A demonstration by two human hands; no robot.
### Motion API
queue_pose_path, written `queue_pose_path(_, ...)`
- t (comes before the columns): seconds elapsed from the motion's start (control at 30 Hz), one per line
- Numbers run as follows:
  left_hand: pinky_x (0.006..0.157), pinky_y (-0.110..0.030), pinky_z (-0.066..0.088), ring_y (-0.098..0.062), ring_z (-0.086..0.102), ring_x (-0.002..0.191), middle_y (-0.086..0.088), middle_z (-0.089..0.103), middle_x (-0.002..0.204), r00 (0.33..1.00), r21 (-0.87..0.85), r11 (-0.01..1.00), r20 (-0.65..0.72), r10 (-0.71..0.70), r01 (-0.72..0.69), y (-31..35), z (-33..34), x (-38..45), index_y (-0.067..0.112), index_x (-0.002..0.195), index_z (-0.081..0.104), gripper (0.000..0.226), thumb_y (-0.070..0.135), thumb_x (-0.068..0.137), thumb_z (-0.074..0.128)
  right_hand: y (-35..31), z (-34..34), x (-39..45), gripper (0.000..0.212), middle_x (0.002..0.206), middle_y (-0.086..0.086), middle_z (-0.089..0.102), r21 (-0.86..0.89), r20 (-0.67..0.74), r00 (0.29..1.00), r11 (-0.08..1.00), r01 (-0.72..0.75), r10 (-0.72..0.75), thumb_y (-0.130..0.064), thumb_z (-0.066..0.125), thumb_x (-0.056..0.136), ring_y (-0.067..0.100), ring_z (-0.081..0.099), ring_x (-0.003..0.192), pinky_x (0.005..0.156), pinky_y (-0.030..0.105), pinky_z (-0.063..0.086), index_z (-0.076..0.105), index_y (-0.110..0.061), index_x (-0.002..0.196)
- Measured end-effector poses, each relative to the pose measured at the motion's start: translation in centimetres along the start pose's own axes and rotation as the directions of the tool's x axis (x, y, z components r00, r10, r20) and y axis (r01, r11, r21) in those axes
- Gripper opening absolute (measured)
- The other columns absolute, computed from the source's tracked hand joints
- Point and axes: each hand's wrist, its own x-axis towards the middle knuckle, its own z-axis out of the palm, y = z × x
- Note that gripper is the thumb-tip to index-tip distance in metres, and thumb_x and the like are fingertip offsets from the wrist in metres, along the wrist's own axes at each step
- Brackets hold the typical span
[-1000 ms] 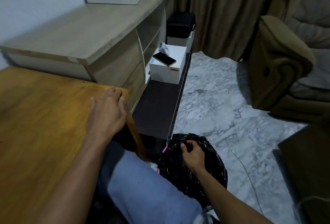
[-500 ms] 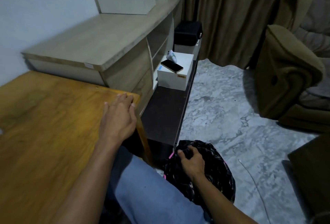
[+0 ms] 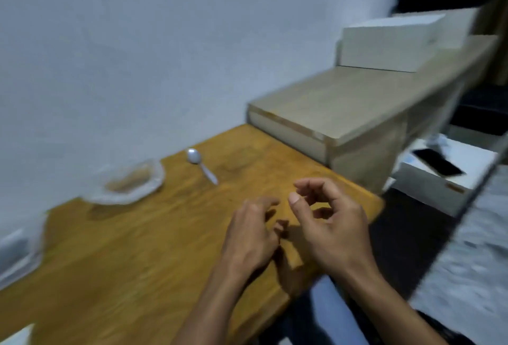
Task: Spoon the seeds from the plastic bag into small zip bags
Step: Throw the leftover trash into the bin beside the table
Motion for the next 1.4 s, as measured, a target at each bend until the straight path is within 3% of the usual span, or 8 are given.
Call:
queue_pose_path(0.17,0.091,-0.031,0.059,0.004,0.065,0.11,0.014,0.071,0.123,0.946,-0.086,0.969,-0.211,-0.247,0.234,-6.2,-6.0,-2.0,0.033,0.123,0.069,0.036,0.03,0.087,0.067,-1.2,9.5,3.2,0.008,0.087,-0.012,0.07,-0.027,0.364,0.931,1.0,0.005,0.005,-0.025,0.071,0.088,-0.003,0.064,0.079,0.059,0.015,0.049,0.07,-0.026,0.095)
queue_pose_path(0.3,0.087,-0.034,0.056,-0.011,0.063,0.104,0.003,0.067,0.123,0.74,-0.112,0.885,-0.507,-0.442,0.452,-11.1,-10.6,-2.8,0.022,0.125,0.065,0.037,0.032,0.09,0.072,-0.8,18.2,6.2,0.014,0.09,-0.009,0.069,-0.107,0.494,0.869,0.994,0.018,0.037,-0.028,0.072,0.086,0.004,0.065,0.08,0.077,0.031,0.057,0.068,-0.027,0.1)
queue_pose_path(0.47,0.097,-0.046,0.051,-0.031,0.053,0.125,-0.007,0.048,0.145,0.504,-0.245,0.759,-0.62,-0.601,0.604,-15.9,-14.9,-2.3,0.024,0.142,0.039,0.064,0.033,0.088,0.072,-1.0,25.4,9.1,0.069,0.138,0.003,0.059,-0.209,0.617,0.785,0.973,0.093,0.057,-0.022,0.07,0.088,0.022,0.06,0.122,0.094,0.032,0.048,0.039,-0.025,0.15)
queue_pose_path(0.6,0.104,-0.046,0.051,-0.026,0.053,0.129,-0.002,0.051,0.148,0.606,-0.301,0.775,-0.492,-0.625,0.555,-18.1,-16.7,-1.5,0.033,0.154,0.024,0.099,0.005,0.076,0.079,-1.1,28.0,10.0,0.094,0.145,0.005,0.053,-0.177,0.695,0.713,0.983,0.046,0.092,-0.011,0.07,0.085,0.026,0.054,0.13,0.104,0.038,0.046,0.014,-0.031,0.158)
queue_pose_path(0.73,0.064,-0.011,0.047,-0.014,0.059,0.104,0.006,0.058,0.127,0.66,-0.291,0.824,-0.495,-0.565,0.487,-17.6,-17.2,-1.2,0.023,0.148,0.039,0.081,0.002,0.08,0.079,-0.7,28.3,9.8,0.081,0.134,0.004,0.058,-0.128,0.649,0.76,0.989,0.077,0.025,-0.006,0.072,0.084,0.022,0.06,0.116,0.096,0.039,0.053,0.03,-0.028,0.15)
queue_pose_path(0.83,0.049,-0.005,0.042,-0.011,0.058,0.096,0.007,0.051,0.12,0.687,-0.348,0.843,-0.49,-0.536,0.409,-16.0,-17.2,-0.8,0.019,0.149,0.04,0.078,0.0,0.083,0.078,-0.5,26.5,10.1,0.088,0.133,0.003,0.058,-0.101,0.598,0.802,0.992,0.07,0.005,-0.002,0.078,0.076,0.022,0.063,0.112,0.091,0.044,0.058,0.035,-0.03,0.148)
queue_pose_path(1.1,0.06,-0.005,0.047,0.013,0.059,0.082,0.011,0.057,0.114,0.856,-0.391,0.902,-0.387,-0.343,0.185,-5.1,-11.7,1.8,0.028,0.145,0.04,0.079,0.01,0.081,0.082,-1.1,10.0,9.5,0.073,0.12,-0.018,0.055,-0.044,0.301,0.949,0.996,-0.084,0.093,-0.01,0.081,0.08,-0.001,0.059,0.093,0.058,0.015,0.05,0.047,-0.037,0.139)
queue_pose_path(1.4,0.077,-0.016,0.057,0.021,0.062,0.082,0.033,0.061,0.091,0.993,-0.424,0.899,-0.077,0.085,-0.11,11.9,2.8,2.7,0.037,0.126,0.052,0.058,0.016,0.081,0.081,3.3,-13.4,2.1,0.056,0.104,-0.021,0.067,-0.04,-0.33,0.923,0.974,-0.221,0.196,-0.002,0.078,0.081,-0.01,0.067,0.085,0.074,0.016,0.054,0.057,-0.042,0.114)
